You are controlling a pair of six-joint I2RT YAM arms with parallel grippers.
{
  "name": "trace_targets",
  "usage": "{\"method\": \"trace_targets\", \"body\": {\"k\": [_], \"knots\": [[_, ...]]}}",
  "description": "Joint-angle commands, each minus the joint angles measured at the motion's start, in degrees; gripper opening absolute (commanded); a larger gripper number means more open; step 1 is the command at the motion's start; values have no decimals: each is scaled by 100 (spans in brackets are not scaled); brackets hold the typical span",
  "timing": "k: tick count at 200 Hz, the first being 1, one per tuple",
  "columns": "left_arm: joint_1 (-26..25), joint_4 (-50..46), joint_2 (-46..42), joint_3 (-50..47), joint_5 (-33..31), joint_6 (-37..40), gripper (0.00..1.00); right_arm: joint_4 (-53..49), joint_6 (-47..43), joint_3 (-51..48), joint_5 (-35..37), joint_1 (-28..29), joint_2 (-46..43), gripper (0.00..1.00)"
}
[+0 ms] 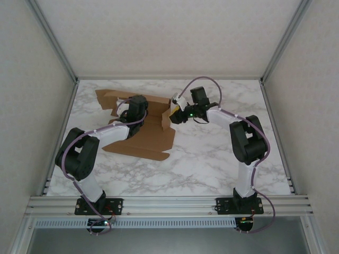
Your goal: Fold the paper box
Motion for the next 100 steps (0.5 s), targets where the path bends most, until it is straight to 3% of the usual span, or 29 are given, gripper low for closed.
{"method": "trace_targets", "body": {"k": [1, 51, 100], "knots": [[13, -184, 27, -76, 289, -53, 0, 555, 124, -96, 411, 185, 71, 49], [-21, -25, -76, -420, 309, -71, 0, 1664, 619, -544, 1665, 289, 31, 49], [-116, 500, -72, -838, 312, -12, 0, 2451, 940, -1039, 2348, 479, -120, 50]]}}
